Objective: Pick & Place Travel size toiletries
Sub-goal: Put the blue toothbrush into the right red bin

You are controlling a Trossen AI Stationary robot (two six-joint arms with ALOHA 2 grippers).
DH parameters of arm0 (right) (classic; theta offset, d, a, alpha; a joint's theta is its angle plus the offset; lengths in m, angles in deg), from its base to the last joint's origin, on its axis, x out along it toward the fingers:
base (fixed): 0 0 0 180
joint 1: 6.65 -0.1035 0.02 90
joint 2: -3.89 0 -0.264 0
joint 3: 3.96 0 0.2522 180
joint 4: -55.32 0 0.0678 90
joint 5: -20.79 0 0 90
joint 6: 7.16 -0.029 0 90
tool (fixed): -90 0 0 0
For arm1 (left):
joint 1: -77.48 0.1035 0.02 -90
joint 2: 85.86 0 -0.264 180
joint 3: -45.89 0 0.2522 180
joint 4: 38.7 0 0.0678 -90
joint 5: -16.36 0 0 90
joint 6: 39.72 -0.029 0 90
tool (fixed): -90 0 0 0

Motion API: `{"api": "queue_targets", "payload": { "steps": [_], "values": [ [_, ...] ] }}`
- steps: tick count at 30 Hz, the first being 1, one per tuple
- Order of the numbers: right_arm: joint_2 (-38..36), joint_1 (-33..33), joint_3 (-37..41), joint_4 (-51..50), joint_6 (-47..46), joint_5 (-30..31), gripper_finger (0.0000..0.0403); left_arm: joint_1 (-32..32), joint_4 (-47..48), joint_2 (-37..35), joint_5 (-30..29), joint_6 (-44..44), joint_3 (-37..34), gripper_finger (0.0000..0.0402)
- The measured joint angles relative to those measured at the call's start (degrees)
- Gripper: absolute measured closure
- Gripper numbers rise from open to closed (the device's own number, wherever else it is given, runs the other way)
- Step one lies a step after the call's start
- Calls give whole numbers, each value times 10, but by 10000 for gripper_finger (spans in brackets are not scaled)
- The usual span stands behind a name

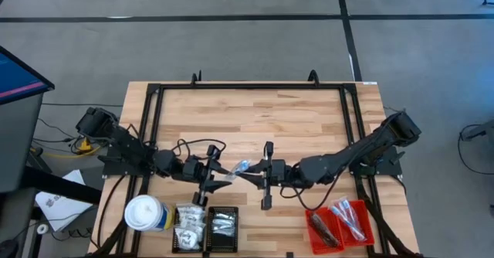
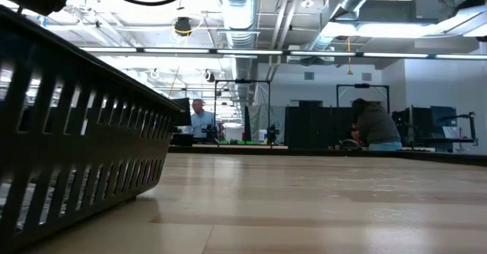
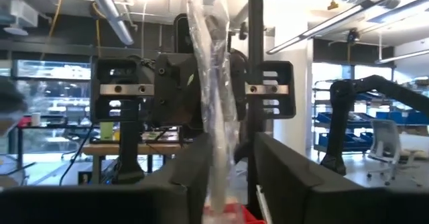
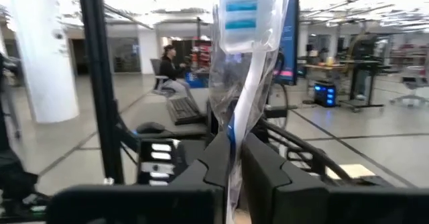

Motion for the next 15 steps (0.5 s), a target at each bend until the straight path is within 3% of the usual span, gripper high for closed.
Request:
{"api": "queue_targets", "payload": {
  "steps": [8,15],
  "values": [
    [-64,-23,1,-133,-38,52,393,-42,1,-19,-87,-75,-1,186],
    [-152,-80,1,-396,-197,116,393,-74,2,-58,-157,-122,-14,156]
  ]
}}
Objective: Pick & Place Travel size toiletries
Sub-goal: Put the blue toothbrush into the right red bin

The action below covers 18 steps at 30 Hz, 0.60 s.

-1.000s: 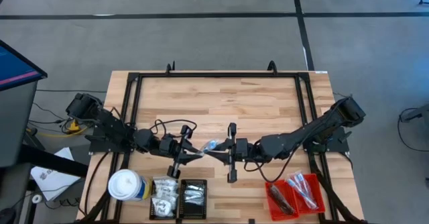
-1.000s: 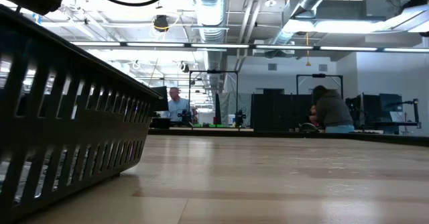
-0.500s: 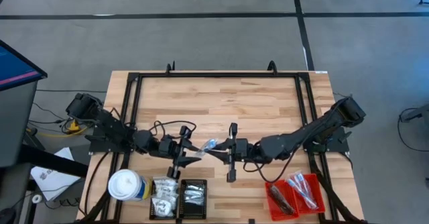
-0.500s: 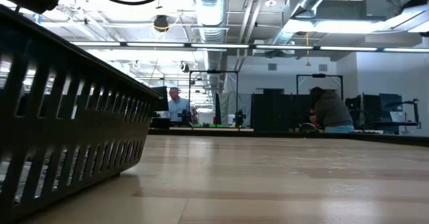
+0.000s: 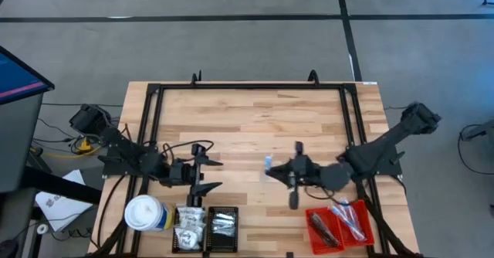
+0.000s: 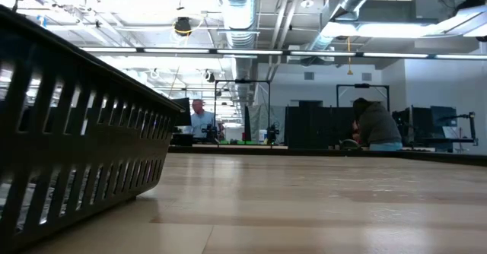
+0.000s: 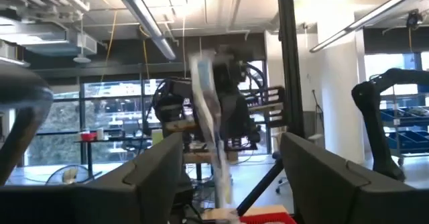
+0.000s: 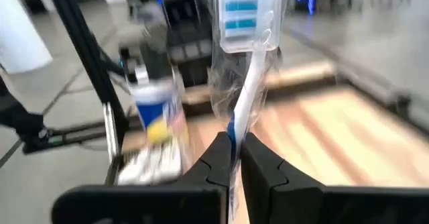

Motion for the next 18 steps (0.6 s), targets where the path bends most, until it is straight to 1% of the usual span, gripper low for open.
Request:
{"api": "queue_targets", "payload": {
  "steps": [3,8,14,18],
  "values": [
    [-18,-40,-1,-133,-130,36,393,-4,0,-16,-6,-2,-13,159],
    [-20,-107,-1,-349,-414,29,395,0,0,-34,-15,-1,-30,171],
    [8,-226,-1,-523,-715,-26,395,-1,1,-34,-16,0,-30,180],
    [29,-320,-1,-593,-916,-56,395,-1,1,-34,-15,0,-30,183]
  ]
}}
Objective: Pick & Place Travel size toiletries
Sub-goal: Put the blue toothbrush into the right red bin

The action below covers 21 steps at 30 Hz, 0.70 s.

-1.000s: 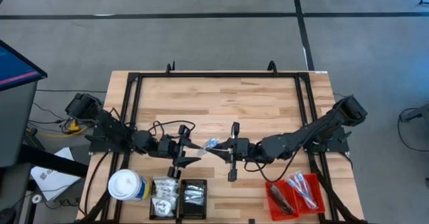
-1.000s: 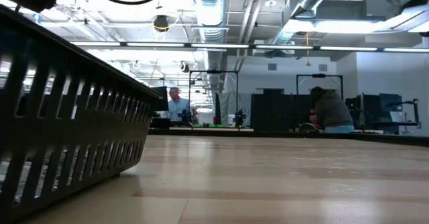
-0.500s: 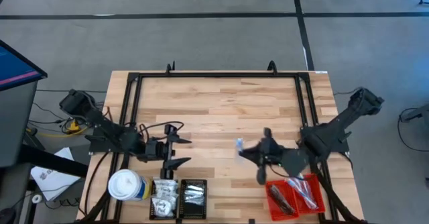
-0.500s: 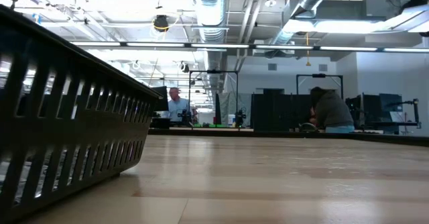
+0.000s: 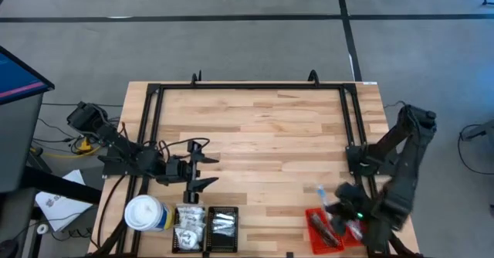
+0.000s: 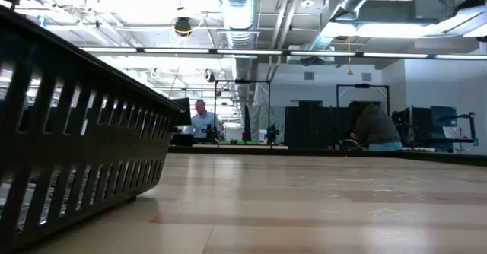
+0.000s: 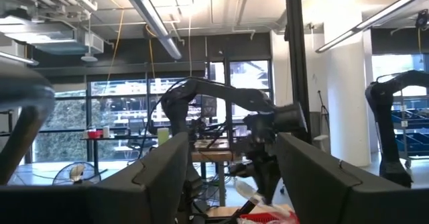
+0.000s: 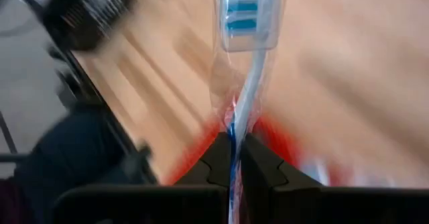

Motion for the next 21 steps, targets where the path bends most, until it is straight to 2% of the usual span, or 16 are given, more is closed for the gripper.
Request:
{"api": "queue_targets", "payload": {
  "steps": [2,6,8,12,18,21],
  "values": [
    [13,-41,0,-25,-89,-33,395,0,0,0,0,0,0,183],
    [40,-96,0,-87,-224,-148,395,2,2,0,1,0,0,183],
    [50,-104,0,-93,-233,-191,394,2,2,0,1,0,0,183],
    [64,-110,0,-103,-216,-203,390,2,2,0,1,-1,0,183],
    [97,-114,3,-116,-212,-279,390,2,3,0,1,-2,0,183],
    [111,-112,3,-99,-210,-285,389,2,7,0,1,-2,0,183]
  ]
}}
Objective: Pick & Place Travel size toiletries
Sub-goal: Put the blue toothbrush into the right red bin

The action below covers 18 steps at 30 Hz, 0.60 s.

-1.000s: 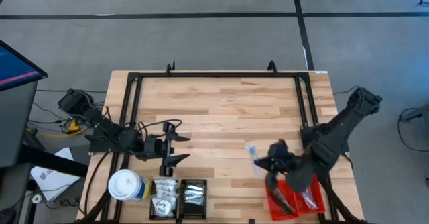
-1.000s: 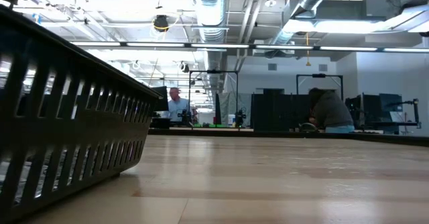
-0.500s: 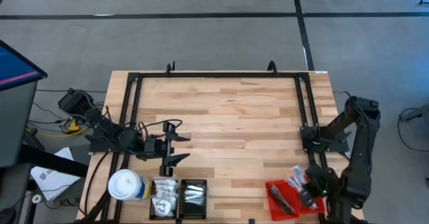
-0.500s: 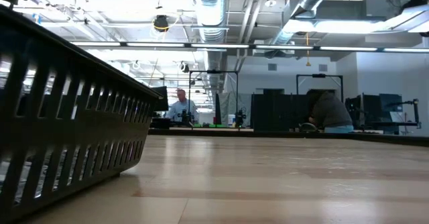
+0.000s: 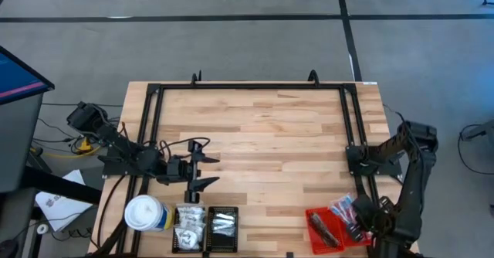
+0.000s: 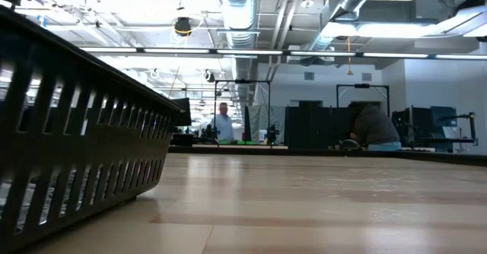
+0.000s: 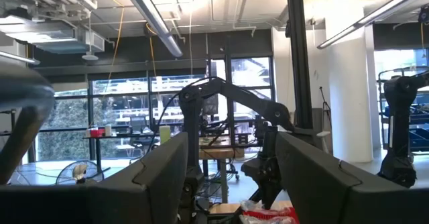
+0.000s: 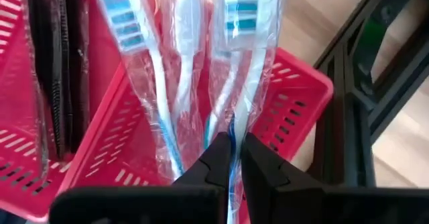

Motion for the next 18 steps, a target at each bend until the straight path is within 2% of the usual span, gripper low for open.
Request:
{"api": "queue_targets", "payload": {
  "steps": [10,18],
  "values": [
    [16,19,0,24,28,0,382,0,0,0,0,1,0,183],
    [16,26,0,24,17,-3,315,0,1,0,0,1,0,183]
  ]
}}
